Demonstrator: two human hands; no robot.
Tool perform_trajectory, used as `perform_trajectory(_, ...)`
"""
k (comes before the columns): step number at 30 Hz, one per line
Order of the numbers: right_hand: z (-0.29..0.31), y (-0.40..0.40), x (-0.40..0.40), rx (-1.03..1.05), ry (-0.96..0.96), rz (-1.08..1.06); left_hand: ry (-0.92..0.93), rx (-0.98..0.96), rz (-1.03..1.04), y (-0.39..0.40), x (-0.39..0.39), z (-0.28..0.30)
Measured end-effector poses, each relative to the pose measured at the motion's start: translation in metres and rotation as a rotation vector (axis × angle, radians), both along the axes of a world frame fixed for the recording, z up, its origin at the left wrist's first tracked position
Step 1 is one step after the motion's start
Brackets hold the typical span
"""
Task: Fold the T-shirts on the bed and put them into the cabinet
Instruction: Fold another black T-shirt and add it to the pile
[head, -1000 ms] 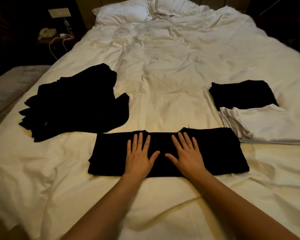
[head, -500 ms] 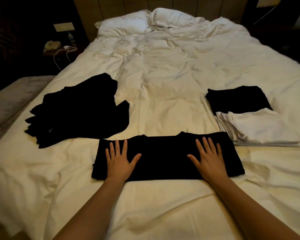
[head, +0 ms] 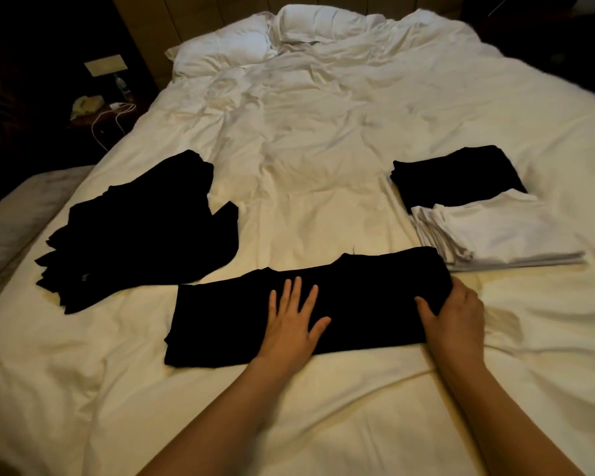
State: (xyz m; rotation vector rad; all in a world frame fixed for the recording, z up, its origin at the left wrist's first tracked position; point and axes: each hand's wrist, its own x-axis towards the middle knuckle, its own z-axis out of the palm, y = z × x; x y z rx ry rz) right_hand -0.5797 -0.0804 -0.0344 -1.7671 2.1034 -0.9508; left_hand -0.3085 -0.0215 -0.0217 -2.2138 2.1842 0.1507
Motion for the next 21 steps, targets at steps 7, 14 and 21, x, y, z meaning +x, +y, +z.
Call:
perform_trajectory(7,0.009,-0.004,-0.013,0.152,-0.250,-0.061,0.169,0.031,-0.130,-0.024,-0.074,0.009)
perform_trajectory(14,0.012,0.003,-0.010,0.061,-0.483,0.062,0.691,-0.039,-0.021,-0.035,-0.127,0.023)
perform_trajectory(21,0.024,0.023,0.008,-0.021,-0.536,0.505,1.390,0.063,0.415,-0.055,-0.150,0.051)
